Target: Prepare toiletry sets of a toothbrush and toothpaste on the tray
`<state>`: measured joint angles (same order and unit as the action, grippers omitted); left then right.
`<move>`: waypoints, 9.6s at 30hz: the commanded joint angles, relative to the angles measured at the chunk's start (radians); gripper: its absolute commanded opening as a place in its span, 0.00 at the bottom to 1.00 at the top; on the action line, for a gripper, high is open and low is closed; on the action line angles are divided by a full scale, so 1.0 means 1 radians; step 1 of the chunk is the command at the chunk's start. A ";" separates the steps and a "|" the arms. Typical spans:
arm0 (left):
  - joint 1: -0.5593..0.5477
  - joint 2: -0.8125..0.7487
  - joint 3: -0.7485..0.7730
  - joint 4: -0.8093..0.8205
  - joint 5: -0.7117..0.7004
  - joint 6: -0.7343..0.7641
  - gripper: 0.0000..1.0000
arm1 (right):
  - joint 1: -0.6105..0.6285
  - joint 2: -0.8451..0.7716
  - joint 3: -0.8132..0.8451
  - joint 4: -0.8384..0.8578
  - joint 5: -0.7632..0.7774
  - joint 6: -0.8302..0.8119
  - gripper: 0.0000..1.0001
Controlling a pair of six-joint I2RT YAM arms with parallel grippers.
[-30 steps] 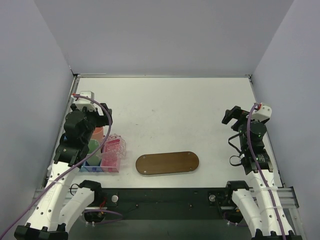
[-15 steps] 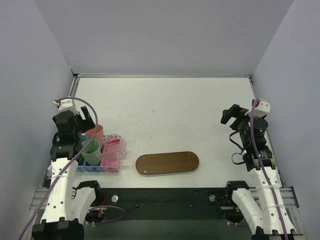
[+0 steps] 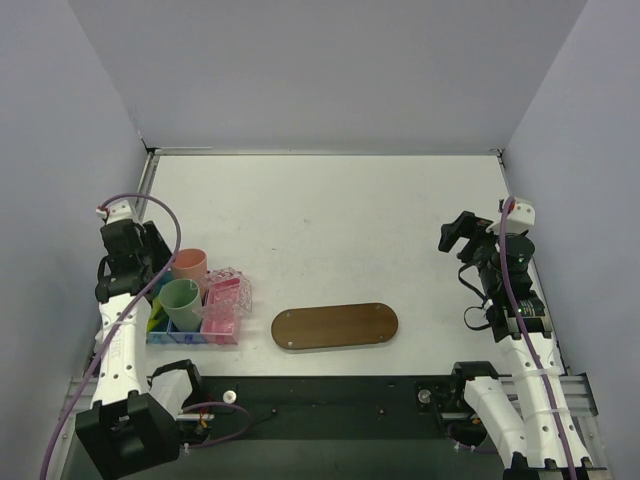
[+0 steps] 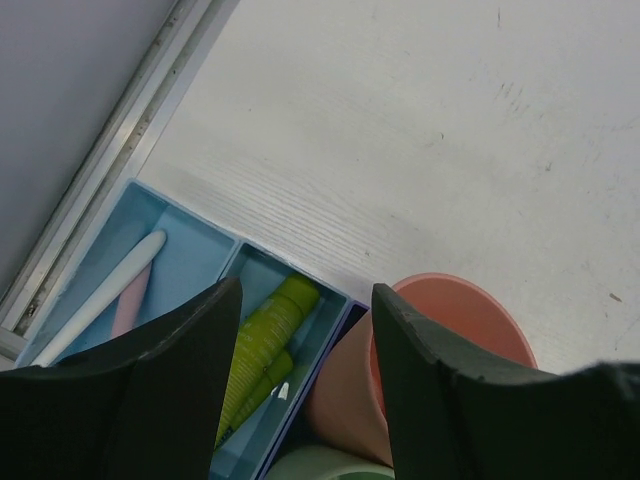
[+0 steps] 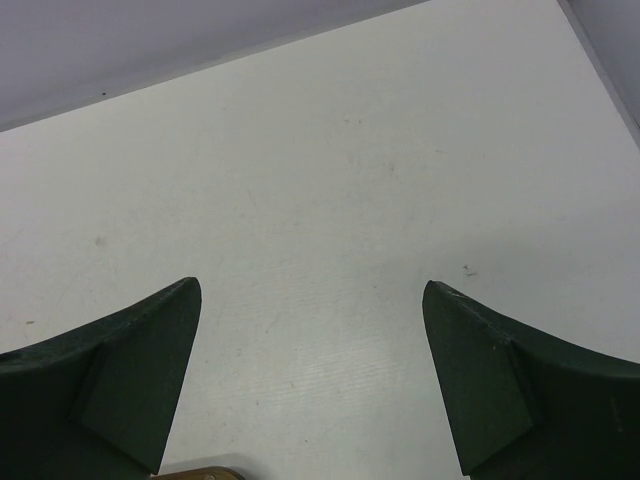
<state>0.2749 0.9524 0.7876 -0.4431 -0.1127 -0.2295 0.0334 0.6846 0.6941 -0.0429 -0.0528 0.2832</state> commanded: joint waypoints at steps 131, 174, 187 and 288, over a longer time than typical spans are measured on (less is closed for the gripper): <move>-0.904 0.330 0.473 0.178 0.075 0.134 0.00 | 0.373 0.188 0.295 -0.179 -0.127 0.145 0.80; -1.234 0.330 0.299 0.245 -0.170 0.104 0.00 | 0.820 0.517 0.361 -0.153 0.234 0.166 0.20; -1.234 0.299 0.274 0.277 -0.176 0.102 0.00 | 0.820 0.541 0.351 -0.147 0.223 0.154 0.21; -0.928 0.103 0.177 0.400 -0.071 0.171 0.86 | 0.777 0.199 0.096 -0.545 0.312 0.183 0.00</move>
<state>-0.6476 1.0607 0.9245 -0.0589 -0.1764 -0.0669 0.8001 0.8936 0.7925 -0.5598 0.2317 0.4706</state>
